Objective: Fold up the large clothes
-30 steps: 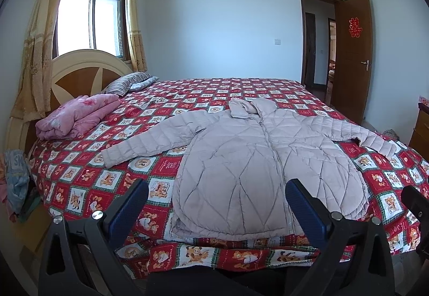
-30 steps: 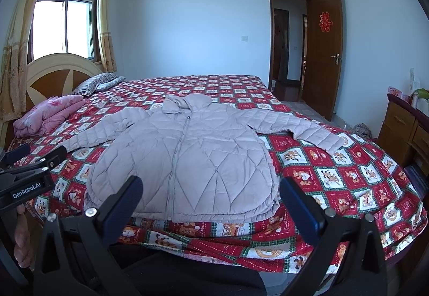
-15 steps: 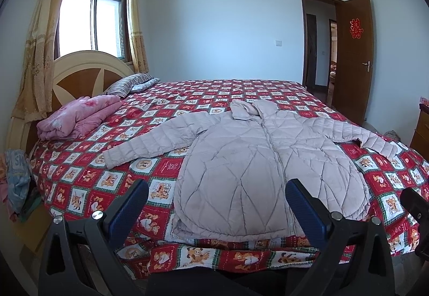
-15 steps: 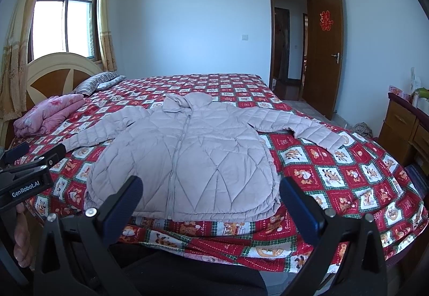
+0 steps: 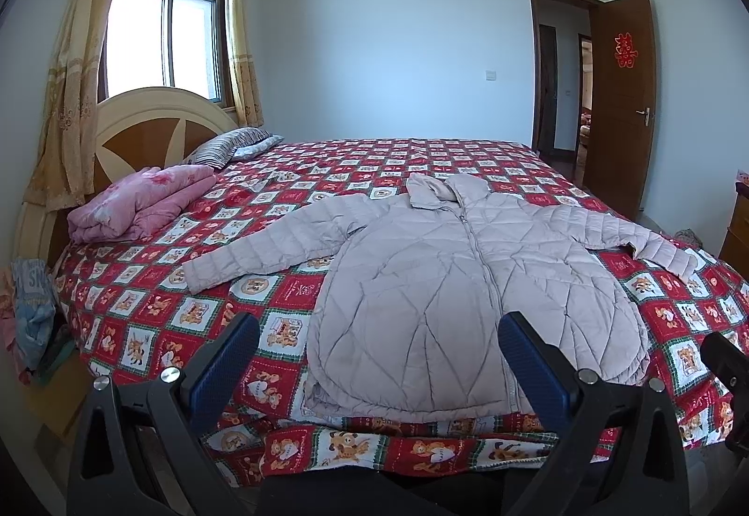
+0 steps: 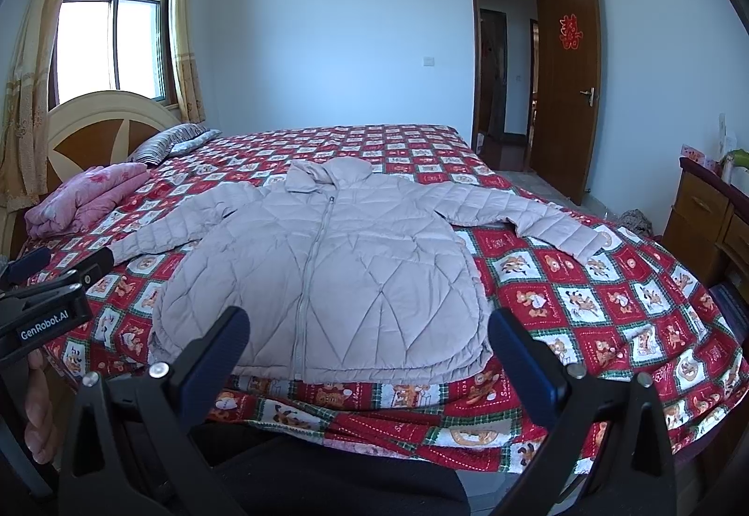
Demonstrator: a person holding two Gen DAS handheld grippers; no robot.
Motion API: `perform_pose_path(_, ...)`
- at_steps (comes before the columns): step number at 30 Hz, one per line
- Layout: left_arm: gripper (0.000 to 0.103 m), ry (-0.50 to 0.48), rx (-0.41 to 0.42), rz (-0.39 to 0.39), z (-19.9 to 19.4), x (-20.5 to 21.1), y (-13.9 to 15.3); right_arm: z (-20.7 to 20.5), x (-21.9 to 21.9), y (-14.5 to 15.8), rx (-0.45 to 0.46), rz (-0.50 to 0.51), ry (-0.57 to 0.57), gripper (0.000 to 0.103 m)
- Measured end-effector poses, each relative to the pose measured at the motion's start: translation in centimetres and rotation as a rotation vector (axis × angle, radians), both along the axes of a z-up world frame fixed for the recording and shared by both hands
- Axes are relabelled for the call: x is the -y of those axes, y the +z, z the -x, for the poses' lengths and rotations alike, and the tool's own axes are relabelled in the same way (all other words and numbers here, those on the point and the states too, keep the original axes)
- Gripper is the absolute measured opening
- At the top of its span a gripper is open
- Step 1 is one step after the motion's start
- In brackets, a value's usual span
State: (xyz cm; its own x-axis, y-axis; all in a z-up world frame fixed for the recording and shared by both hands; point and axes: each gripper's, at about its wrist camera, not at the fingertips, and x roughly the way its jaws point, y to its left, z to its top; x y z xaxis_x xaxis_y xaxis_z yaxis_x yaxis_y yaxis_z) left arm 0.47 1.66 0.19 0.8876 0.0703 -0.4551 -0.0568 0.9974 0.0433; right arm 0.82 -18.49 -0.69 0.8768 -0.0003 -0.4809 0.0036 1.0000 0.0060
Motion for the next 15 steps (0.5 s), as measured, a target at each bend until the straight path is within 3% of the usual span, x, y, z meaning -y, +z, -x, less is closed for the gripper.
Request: perform_pose_path(15, 0.102, 0.002, 0.003, -0.004, 0.0, -0.08, 0.18, 0.03, -0.21, -0.32, -0.008, -0.006, 0.003, 0.103)
